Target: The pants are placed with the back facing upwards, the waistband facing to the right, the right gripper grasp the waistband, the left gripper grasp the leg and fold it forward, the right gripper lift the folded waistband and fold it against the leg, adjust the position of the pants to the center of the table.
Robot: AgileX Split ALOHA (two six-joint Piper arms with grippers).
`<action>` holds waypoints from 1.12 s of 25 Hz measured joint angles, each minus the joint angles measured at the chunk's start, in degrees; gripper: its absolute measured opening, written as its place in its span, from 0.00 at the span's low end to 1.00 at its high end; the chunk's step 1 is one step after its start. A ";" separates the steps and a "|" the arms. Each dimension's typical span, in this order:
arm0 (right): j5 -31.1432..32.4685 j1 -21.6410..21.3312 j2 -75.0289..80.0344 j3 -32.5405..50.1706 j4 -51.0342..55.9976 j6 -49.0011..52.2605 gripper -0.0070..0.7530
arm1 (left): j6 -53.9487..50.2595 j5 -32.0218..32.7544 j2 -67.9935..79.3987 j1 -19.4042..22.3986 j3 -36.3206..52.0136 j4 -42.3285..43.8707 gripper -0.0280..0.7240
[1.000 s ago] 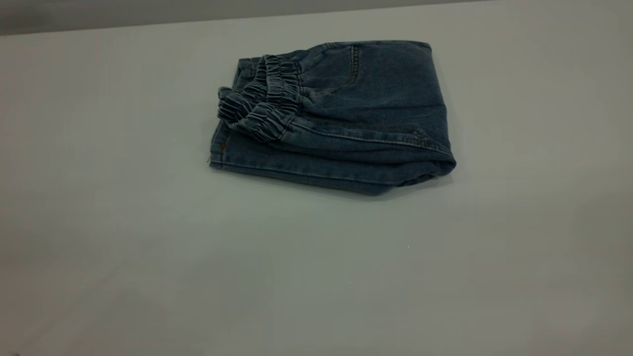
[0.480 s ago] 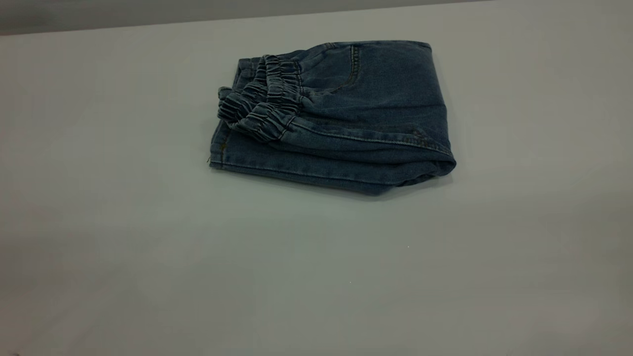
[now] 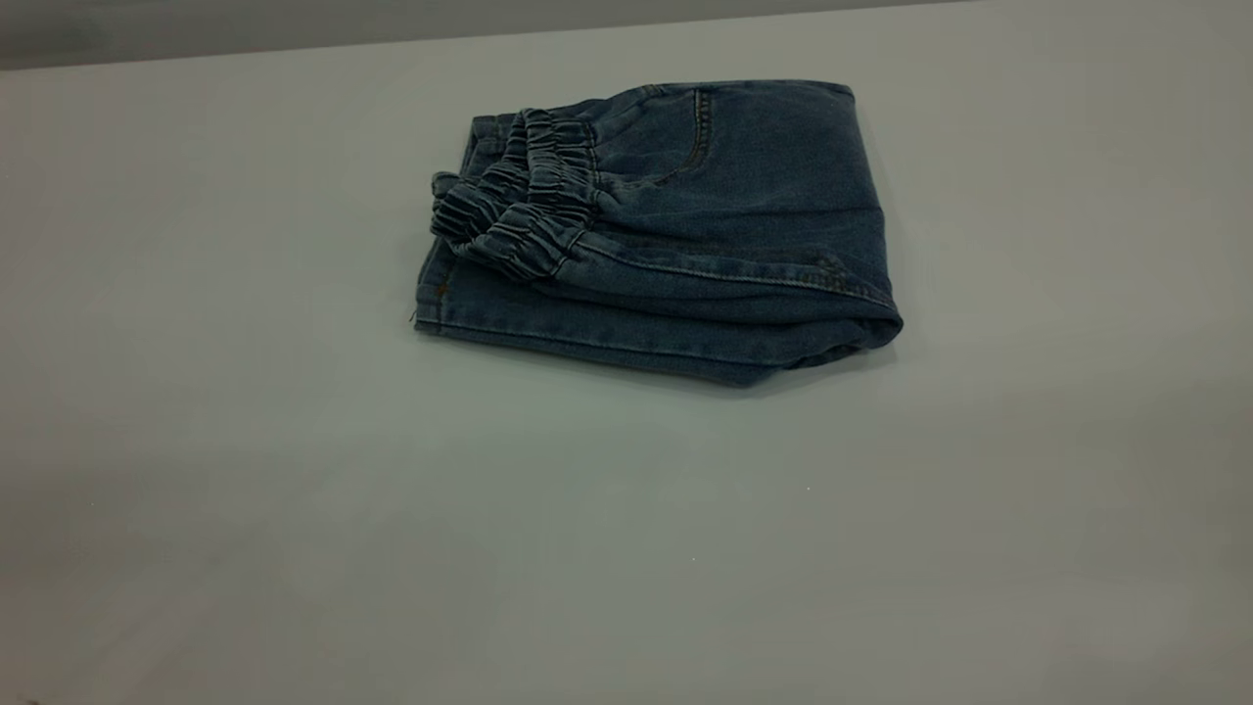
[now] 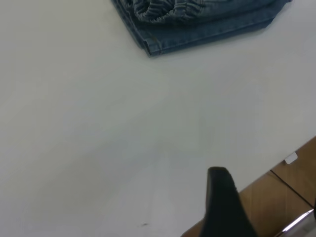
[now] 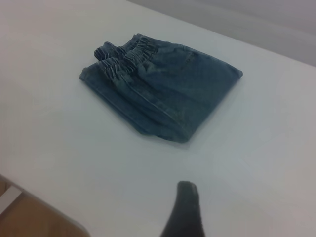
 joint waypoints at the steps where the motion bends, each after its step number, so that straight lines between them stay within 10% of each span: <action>1: 0.00 0.00 0.00 0.00 0.00 0.00 0.71 | 0.00 0.00 0.00 0.00 0.00 0.00 0.57; 16: 0.00 0.00 0.00 0.00 0.40 -0.11 0.71 | 0.00 0.17 0.00 0.63 -0.05 0.18 0.57; 28: 0.00 -2.88 0.00 0.00 0.82 -0.05 0.71 | -0.06 0.23 -9.02 22.46 -0.05 0.12 0.57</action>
